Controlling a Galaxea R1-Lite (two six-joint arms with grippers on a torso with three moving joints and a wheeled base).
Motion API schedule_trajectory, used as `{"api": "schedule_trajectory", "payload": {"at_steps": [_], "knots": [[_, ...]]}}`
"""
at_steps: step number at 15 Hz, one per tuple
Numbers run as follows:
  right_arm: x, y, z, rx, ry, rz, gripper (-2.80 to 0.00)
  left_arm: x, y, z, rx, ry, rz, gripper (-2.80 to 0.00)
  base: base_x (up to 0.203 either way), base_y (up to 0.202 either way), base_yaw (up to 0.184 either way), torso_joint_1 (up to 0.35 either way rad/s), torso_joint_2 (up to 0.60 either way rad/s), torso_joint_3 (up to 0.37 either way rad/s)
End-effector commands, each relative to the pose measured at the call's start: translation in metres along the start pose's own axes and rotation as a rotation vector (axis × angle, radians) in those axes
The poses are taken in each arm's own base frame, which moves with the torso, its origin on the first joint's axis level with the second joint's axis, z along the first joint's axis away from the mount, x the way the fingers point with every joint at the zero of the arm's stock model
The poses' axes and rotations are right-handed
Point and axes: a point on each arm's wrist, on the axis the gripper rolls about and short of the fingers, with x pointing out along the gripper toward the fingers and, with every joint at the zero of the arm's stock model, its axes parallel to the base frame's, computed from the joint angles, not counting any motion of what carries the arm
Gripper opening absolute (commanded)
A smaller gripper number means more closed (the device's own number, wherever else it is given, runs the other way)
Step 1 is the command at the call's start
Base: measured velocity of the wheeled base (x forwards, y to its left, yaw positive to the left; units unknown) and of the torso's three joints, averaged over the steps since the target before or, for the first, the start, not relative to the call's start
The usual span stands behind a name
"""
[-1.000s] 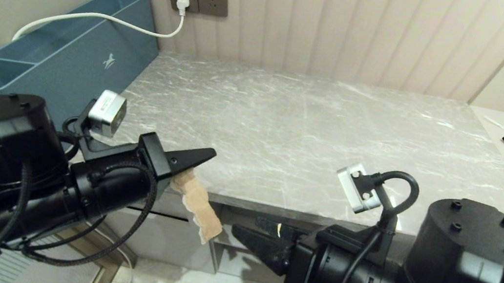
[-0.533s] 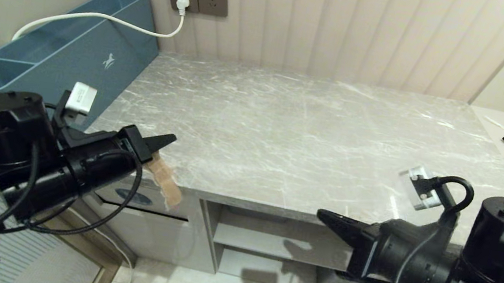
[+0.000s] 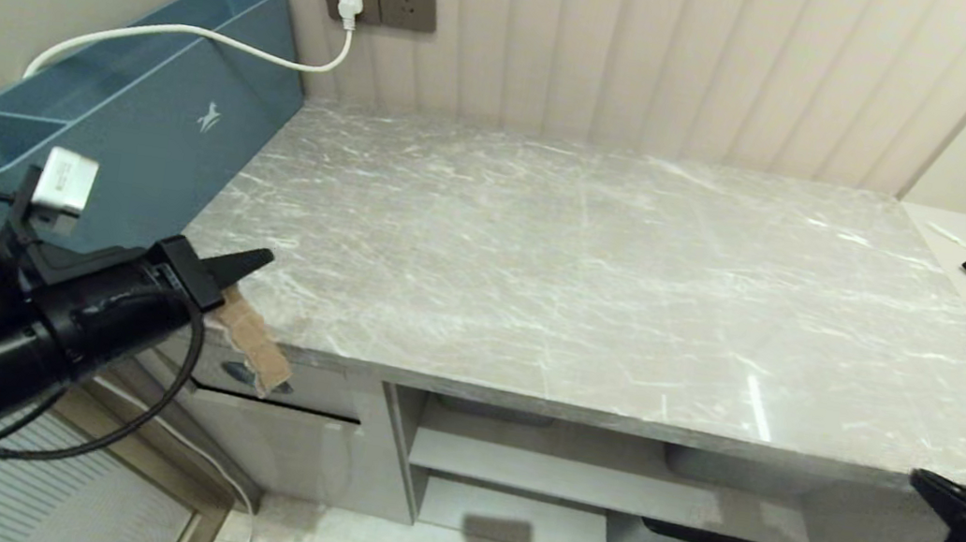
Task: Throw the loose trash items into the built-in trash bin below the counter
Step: Put the garbage in the trash can
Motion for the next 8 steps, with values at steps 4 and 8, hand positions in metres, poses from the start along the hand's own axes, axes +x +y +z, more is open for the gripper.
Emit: {"api": "schedule_trajectory", "payload": {"at_steps": [4, 8], "knots": [[-0.101, 0.014, -0.038, -0.1, -0.101, -0.091, -2.8, -0.063, 0.018, 0.051, 0.187, -0.28, 0.177, -2.8, 0.0, 0.0, 0.0, 0.0, 0.0, 0.0], [-0.132, 0.027, -0.076, -0.121, -0.055, -0.012, -2.8, -0.103, 0.007, 0.047, 0.378, -0.341, 0.216, -2.8, 0.0, 0.0, 0.0, 0.0, 0.0, 0.0]]}}
